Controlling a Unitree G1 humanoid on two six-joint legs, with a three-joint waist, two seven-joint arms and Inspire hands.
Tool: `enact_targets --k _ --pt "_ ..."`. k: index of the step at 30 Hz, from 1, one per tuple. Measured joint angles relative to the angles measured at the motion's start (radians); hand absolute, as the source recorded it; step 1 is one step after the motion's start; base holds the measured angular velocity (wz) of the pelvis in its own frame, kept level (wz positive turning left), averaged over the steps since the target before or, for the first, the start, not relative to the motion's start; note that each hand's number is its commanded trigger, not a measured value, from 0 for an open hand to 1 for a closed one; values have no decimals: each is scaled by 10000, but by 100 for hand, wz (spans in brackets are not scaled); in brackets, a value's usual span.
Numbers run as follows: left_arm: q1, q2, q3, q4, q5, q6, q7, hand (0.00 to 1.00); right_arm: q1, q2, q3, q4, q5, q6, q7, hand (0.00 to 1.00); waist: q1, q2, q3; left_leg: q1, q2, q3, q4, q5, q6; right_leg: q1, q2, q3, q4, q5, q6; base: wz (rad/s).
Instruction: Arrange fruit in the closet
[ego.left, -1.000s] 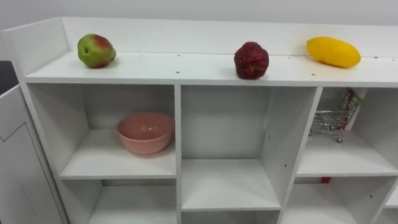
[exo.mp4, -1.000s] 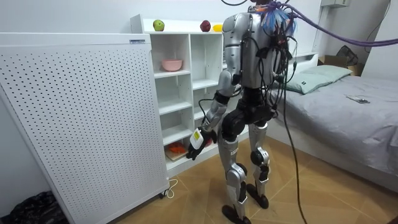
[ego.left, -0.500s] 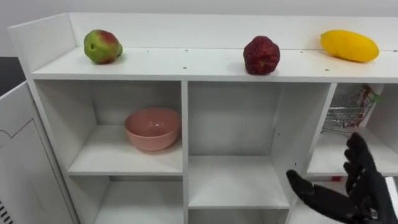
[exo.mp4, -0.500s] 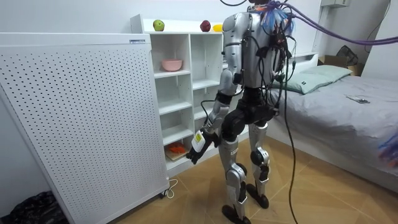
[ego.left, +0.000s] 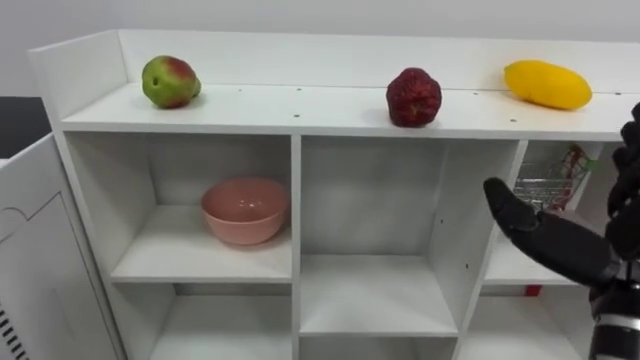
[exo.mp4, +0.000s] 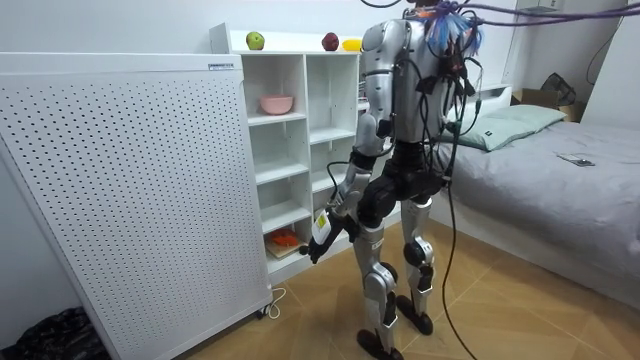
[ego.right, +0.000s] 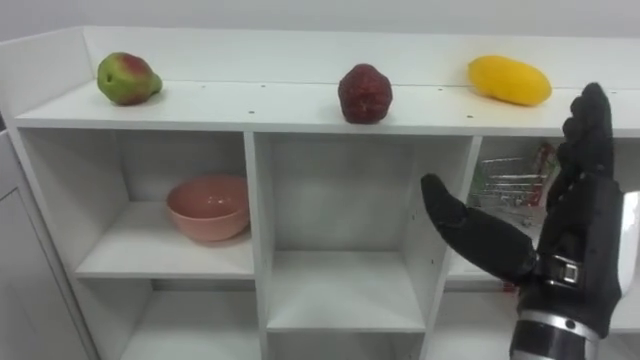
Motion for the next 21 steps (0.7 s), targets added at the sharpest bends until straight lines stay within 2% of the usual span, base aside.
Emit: enact_targets --k 5,6,10,13,21 --pt "-169 64 -32 -11 672 223 -14 0 -561 -164 -7 29 -1 37 23 0 33 -172 -33 -59 -2 -72 27 1 -1 -35 6 -19 -10 0 1 5" --pt "-185 83 -34 -54 873 270 -14 0 -682 -216 -8 73 15 47 17 0 108 -219 -20 -67 -2 -91 23 1 -1 -35 7 -44 -23 0 0 5" --pt "-270 116 -34 -143 1308 428 -123 0 -1113 -580 -35 591 80 121 3 0 262 -334 -72 -49 -12 -291 28 1 0 -5 -3 -100 -29 0 1 10" --pt "-250 135 -35 -371 1308 525 -214 0 -1357 -654 -35 713 218 266 34 0 361 -349 -73 -54 -11 -378 30 2 1 0 -2 -81 -37 0 1 8" --pt "-254 150 -37 -367 1253 624 -481 0 -1756 -761 -32 961 470 273 145 0 499 -358 -57 -113 -12 -462 107 4 0 21 -22 -235 -39 0 1 2"
